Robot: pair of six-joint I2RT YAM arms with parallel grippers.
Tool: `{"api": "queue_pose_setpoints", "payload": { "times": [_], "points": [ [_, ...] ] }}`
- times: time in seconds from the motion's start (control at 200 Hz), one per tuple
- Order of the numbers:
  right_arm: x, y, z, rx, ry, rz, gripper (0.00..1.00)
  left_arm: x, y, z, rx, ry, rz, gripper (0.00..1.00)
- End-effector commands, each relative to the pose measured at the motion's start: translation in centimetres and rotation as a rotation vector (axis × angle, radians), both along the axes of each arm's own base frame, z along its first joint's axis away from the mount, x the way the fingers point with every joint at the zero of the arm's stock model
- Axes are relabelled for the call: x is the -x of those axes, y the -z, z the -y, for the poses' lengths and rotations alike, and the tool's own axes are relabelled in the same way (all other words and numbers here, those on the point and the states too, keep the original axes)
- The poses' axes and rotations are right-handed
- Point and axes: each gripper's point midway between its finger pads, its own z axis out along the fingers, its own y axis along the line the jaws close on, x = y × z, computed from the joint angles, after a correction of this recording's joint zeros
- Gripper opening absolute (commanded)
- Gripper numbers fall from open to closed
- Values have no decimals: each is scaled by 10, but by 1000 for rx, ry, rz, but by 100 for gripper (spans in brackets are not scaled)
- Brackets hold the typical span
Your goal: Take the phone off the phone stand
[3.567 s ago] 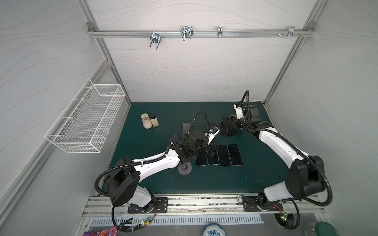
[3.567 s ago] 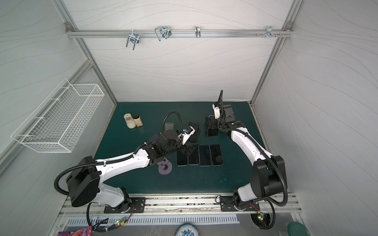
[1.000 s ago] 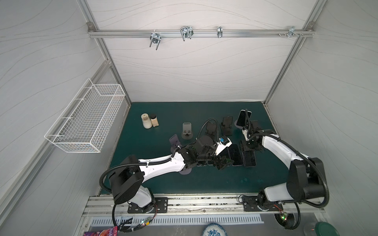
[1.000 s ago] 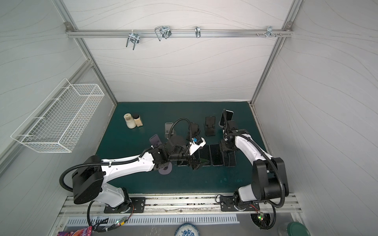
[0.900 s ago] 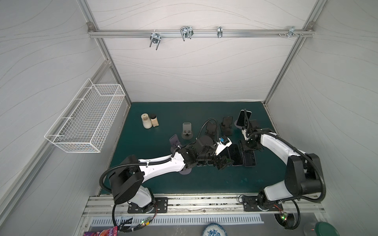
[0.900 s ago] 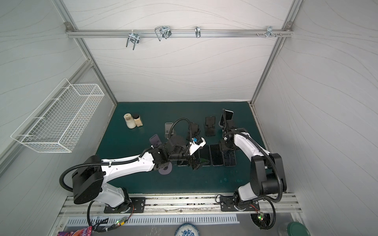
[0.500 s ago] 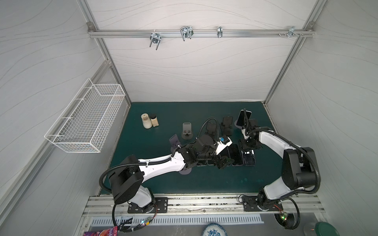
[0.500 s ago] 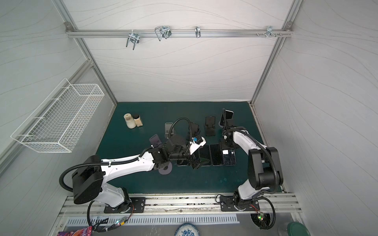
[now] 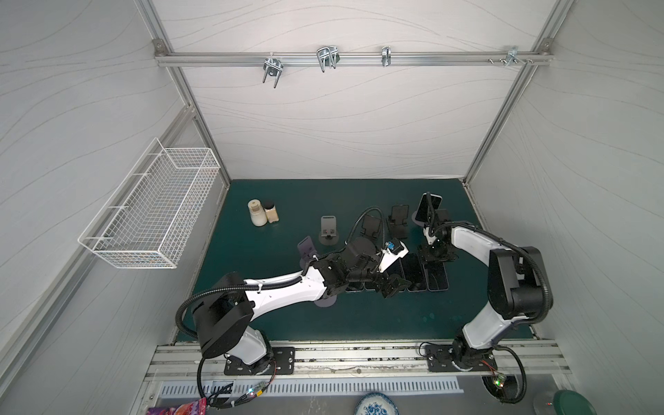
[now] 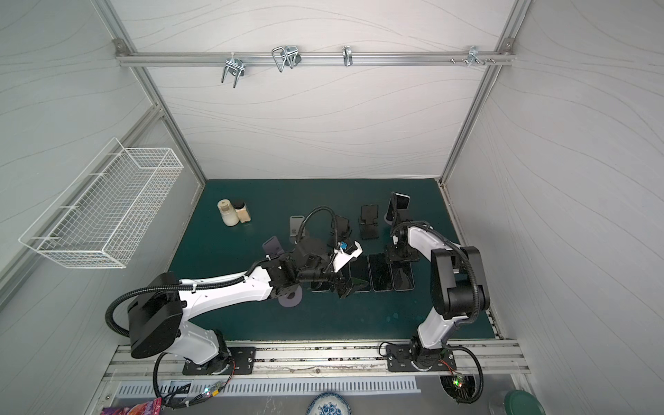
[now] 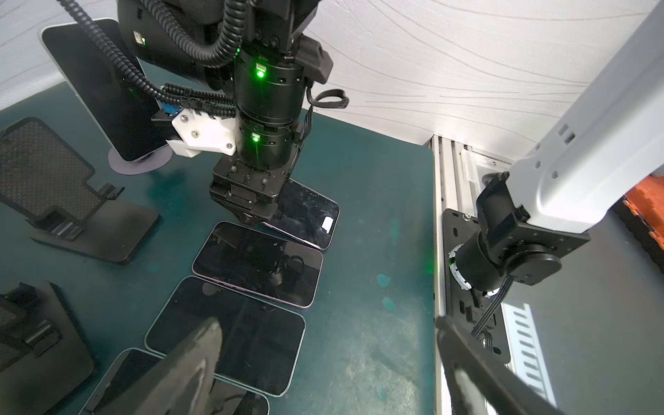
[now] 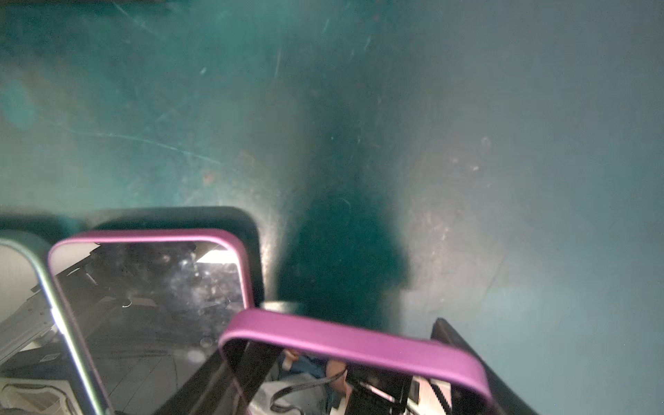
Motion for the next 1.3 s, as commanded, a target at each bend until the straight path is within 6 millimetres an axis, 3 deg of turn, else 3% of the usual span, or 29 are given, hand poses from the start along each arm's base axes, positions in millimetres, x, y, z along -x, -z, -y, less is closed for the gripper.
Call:
{"api": "queue_pose_setpoints", "payload": {
  "times": [0.0, 0.6, 1.295],
  "points": [
    [-10, -2, 1, -14, 3, 14, 62, -4, -18, 10, 35, 11, 35, 94],
    [-11, 8, -4, -55, 21, 0, 61, -4, -15, 11, 27, 17, 26, 94],
    [-8, -1, -5, -61, 21, 8, 60, -2, -23, 10, 44, 21, 31, 94]
  ]
}}
